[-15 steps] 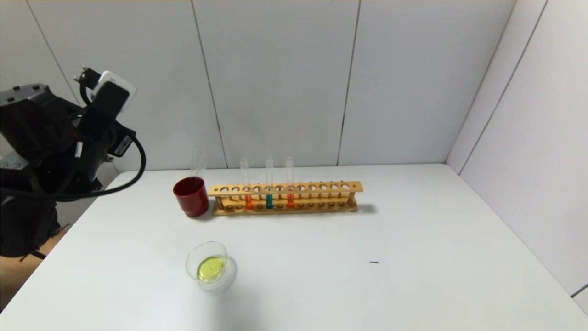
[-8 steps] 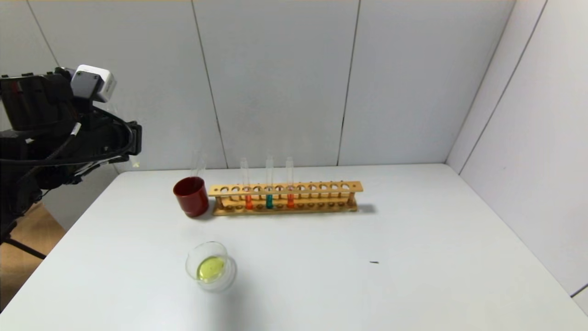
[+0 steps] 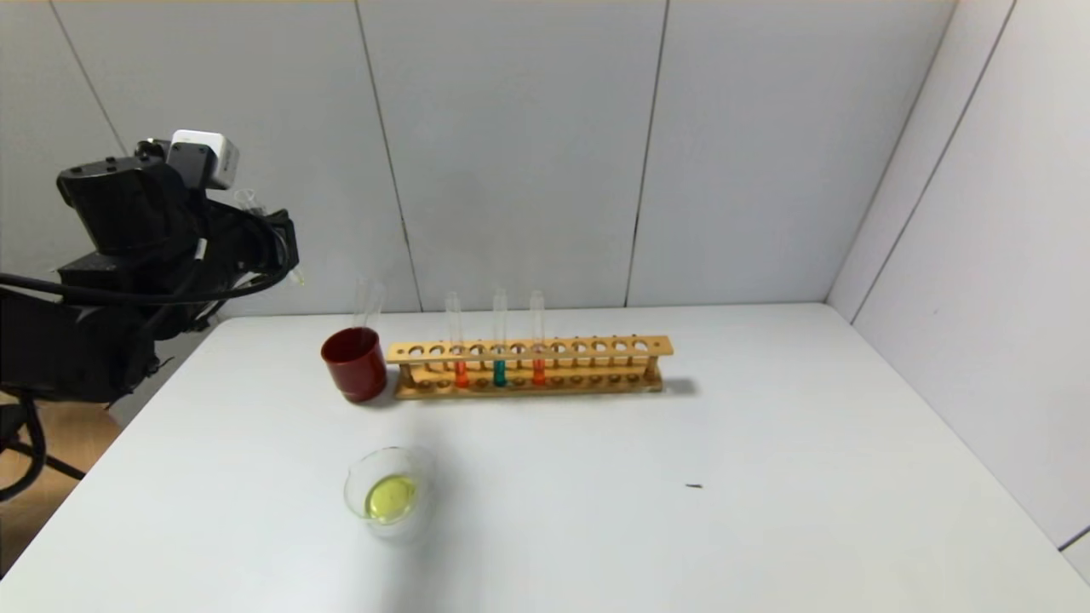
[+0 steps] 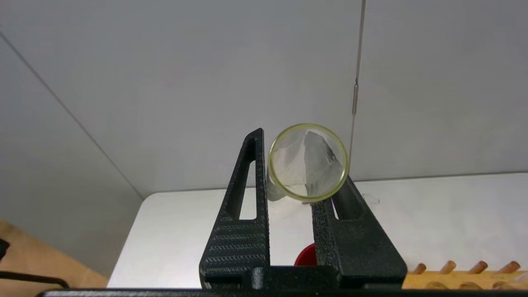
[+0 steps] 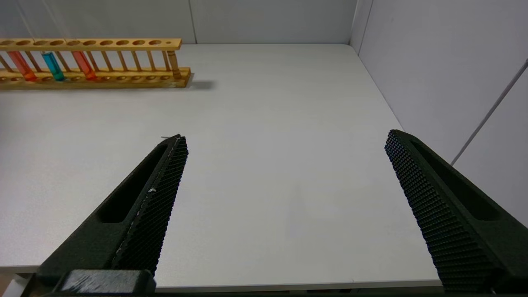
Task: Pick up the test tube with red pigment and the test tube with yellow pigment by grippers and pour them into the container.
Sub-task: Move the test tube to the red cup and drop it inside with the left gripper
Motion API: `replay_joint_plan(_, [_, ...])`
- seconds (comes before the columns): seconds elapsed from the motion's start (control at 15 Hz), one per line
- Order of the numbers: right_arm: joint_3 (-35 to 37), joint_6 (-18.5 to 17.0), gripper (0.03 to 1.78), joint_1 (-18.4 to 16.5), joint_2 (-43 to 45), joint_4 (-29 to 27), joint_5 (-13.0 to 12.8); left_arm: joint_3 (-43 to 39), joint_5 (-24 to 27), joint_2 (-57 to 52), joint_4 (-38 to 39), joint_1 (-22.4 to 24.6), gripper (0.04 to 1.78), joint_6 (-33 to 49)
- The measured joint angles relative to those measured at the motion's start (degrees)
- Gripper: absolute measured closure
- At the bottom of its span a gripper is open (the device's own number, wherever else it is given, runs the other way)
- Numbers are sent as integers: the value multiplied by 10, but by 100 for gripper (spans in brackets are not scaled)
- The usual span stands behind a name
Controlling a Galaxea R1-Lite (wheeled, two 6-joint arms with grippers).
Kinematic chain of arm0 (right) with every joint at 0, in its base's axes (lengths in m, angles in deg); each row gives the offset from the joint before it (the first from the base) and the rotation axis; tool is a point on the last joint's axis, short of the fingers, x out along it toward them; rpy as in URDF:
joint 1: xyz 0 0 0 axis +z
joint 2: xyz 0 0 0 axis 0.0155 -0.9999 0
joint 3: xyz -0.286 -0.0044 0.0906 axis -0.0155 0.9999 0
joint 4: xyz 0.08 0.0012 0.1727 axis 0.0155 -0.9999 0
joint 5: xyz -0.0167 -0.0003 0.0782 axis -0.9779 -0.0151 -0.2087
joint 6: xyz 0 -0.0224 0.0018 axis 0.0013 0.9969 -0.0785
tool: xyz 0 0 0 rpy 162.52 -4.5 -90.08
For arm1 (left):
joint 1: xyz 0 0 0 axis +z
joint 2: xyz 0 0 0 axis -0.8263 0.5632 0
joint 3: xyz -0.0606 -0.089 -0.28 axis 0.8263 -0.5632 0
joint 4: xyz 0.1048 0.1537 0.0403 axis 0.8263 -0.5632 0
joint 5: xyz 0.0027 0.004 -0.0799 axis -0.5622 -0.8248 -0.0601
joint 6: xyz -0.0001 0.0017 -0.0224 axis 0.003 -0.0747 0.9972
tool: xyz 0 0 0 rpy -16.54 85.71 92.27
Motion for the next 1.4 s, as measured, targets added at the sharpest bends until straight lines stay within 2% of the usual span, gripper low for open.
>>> replay_joint_plan(0.67, [0,0,6,0,0,0,0,-3,1,74,2,-14,149,66])
replay_joint_plan(1.4, [0,0,6,0,0,0,0,-15,0,131,28,-28,149,70])
